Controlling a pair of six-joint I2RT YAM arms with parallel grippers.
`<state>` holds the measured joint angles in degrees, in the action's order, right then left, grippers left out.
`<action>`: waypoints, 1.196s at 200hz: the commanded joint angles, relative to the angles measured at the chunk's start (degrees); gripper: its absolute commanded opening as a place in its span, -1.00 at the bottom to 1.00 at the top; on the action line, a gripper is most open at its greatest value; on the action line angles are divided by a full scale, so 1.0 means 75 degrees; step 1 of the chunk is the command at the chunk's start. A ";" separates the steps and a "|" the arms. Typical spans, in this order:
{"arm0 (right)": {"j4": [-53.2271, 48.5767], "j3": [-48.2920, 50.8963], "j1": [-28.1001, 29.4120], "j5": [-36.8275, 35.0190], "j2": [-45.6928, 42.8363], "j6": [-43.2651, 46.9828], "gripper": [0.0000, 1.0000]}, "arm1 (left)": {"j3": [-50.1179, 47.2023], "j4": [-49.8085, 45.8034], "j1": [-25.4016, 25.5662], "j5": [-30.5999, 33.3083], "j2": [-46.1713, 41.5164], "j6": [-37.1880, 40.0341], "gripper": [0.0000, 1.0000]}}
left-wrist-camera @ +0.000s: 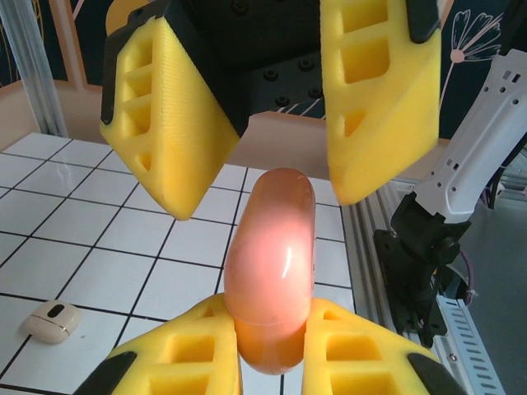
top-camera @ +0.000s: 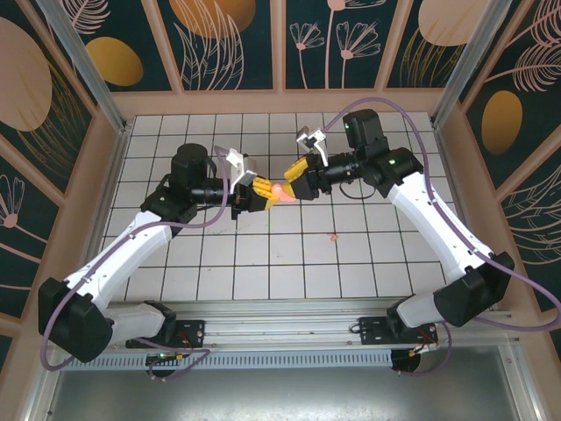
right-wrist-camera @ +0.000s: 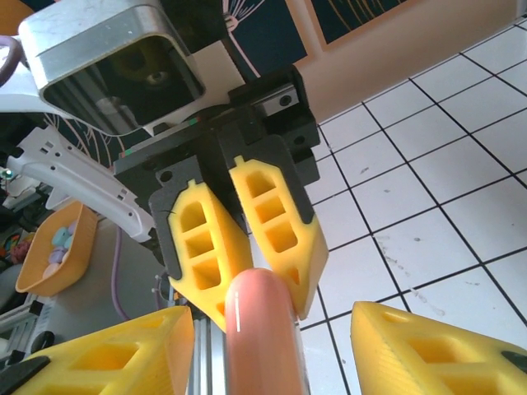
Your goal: Insert wireless bluetooth earbuds into charging case
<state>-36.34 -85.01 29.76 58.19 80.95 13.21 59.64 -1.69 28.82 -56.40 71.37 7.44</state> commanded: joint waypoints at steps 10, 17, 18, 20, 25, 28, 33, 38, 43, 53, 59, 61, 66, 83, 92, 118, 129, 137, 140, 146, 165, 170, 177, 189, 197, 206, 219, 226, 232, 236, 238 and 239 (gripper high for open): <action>-0.0083 0.0026 0.0063 0.0261 0.0020 0.0166 0.04 | 0.0333 0.0278 0.0012 -0.0303 0.0077 -0.0224 -0.67; -0.0080 0.0037 0.0063 0.0274 0.0034 0.0171 0.04 | 0.0351 0.0305 0.0012 -0.0314 0.0093 -0.0264 -0.67; -0.0078 0.0037 0.0063 0.0277 0.0029 0.0172 0.04 | 0.0348 0.0312 0.0012 -0.0317 0.0093 -0.0277 -0.67; -0.0077 0.0044 0.0063 0.0279 0.0034 0.0172 0.03 | 0.0355 0.0324 0.0013 -0.0310 0.0090 -0.0292 -0.67; -0.0077 0.0043 0.0063 0.0279 0.0046 0.0177 0.03 | 0.0351 0.0341 0.0007 -0.0309 0.0104 -0.0322 -0.67; -0.0077 0.0045 0.0065 0.0280 0.0038 0.0181 0.03 | 0.0355 0.0349 0.0006 -0.0311 0.0103 -0.0334 -0.67; -0.0077 0.0058 0.0066 0.0280 0.0048 0.0178 0.03 | 0.0357 0.0355 0.0018 -0.0308 0.0105 -0.0357 -0.67; -0.0086 0.0061 0.0064 0.0269 0.0045 0.0186 0.03 | 0.0357 0.0366 0.0012 -0.0324 0.0110 -0.0381 -0.67; -0.0083 0.0073 0.0064 0.0249 0.0041 0.0201 0.02 | 0.0357 0.0378 0.0013 -0.0320 0.0105 -0.0407 -0.67; -0.0077 0.0084 0.0063 0.0228 0.0049 0.0218 0.00 | 0.0369 0.0379 0.0004 -0.0313 0.0105 -0.0443 -0.67; -0.0078 0.0095 0.0063 0.0205 0.0036 0.0220 -0.02 | 0.0378 0.0378 0.0008 -0.0308 0.0105 -0.0453 -0.67; -0.0077 0.0093 0.0063 0.0194 0.0035 0.0222 -0.02 | 0.0380 0.0378 0.0012 -0.0308 0.0105 -0.0453 -0.67; -0.0077 0.0096 0.0064 0.0176 0.0034 0.0225 -0.04 | 0.0391 0.0378 0.0007 -0.0308 0.0103 -0.0476 -0.67; -0.0077 0.0097 0.0069 0.0122 0.0029 0.0236 -0.12 | 0.0425 0.0389 0.0008 -0.0308 0.0105 -0.0502 -0.66; -0.0061 0.0081 0.0063 0.0095 0.0022 0.0236 -0.19 | 0.0427 0.0390 0.0013 -0.0298 0.0102 -0.0522 -0.66; -0.0043 0.0097 0.0052 0.0035 0.0006 0.0242 -0.48 | 0.0462 0.0402 0.0011 -0.0294 0.0116 -0.0568 -0.63; -0.0021 0.0089 0.0052 0.0028 -0.0011 0.0233 -0.59 | 0.0457 0.0431 0.0013 -0.0277 0.0116 -0.0584 -0.57; 0.0025 0.0114 0.0052 0.0028 -0.0048 0.0236 -0.65 | 0.0441 0.0485 0.0007 -0.0261 0.0116 -0.0633 -0.47; 0.0049 0.0119 0.0052 0.0033 -0.0056 0.0240 -0.66 | 0.0439 0.0519 0.0012 -0.0251 0.0113 -0.0663 -0.42; 0.0112 0.0147 0.0051 0.0040 -0.0091 0.0235 -0.68 | 0.0411 0.0588 0.0012 -0.0247 0.0109 -0.0728 -0.34; 0.0399 0.0263 0.0031 0.0075 -0.0248 0.0225 -0.69 | 0.0353 0.0814 0.0013 -0.0292 0.0127 -0.0926 -0.11; 0.0484 0.0308 0.0029 0.0097 -0.0288 0.0220 -0.70 | 0.0336 0.0849 0.0013 -0.0311 0.0139 -0.0976 -0.09; 0.0629 0.0352 0.0017 0.0140 -0.0347 0.0199 -0.72 | 0.0334 0.0881 0.0007 -0.0350 0.0162 -0.1024 -0.06; 0.0815 0.0433 -0.0012 0.0248 -0.0415 0.0160 -0.73 | 0.0334 0.0986 0.0007 -0.0421 0.0215 -0.1184 -0.03; 0.0898 0.0452 -0.0019 0.0293 -0.0440 0.0151 -0.73 | 0.0322 0.1092 0.0013 -0.0495 0.0242 -0.1310 -0.03; 0.0975 0.0488 -0.0019 0.0337 -0.0465 0.0131 -0.73 | 0.0302 0.1210 0.0001 -0.0551 0.0277 -0.1460 -0.03; 0.1108 0.0539 -0.0030 0.0382 -0.0512 0.0119 -0.73 | 0.0287 0.1312 0.0009 -0.0599 0.0321 -0.1575 -0.02; 0.1196 0.0582 -0.0030 0.0416 -0.0535 0.0100 -0.73 | 0.0287 0.1355 0.0013 -0.0630 0.0337 -0.1622 -0.01; 0.1284 0.0609 -0.0030 0.0448 -0.0562 0.0076 -0.73 | 0.0287 0.1373 0.0007 -0.0664 0.0359 -0.1675 -0.01; 0.1351 0.0631 -0.0038 0.0474 -0.0579 0.0061 -0.73 | 0.0288 0.1405 0.0012 -0.0671 0.0372 -0.1698 -0.01; 0.1387 0.0640 -0.0035 0.0492 -0.0584 0.0056 -0.73 | 0.0287 0.1414 0.0013 -0.0686 0.0382 -0.1711 0.00; 0.1399 0.0644 -0.0039 0.0498 -0.0585 0.0056 -0.73 | 0.0287 0.1418 0.0013 -0.0690 0.0384 -0.1715 0.00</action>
<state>-30.85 -81.38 29.74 59.24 79.05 14.46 61.08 5.32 28.82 -59.07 73.41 -2.72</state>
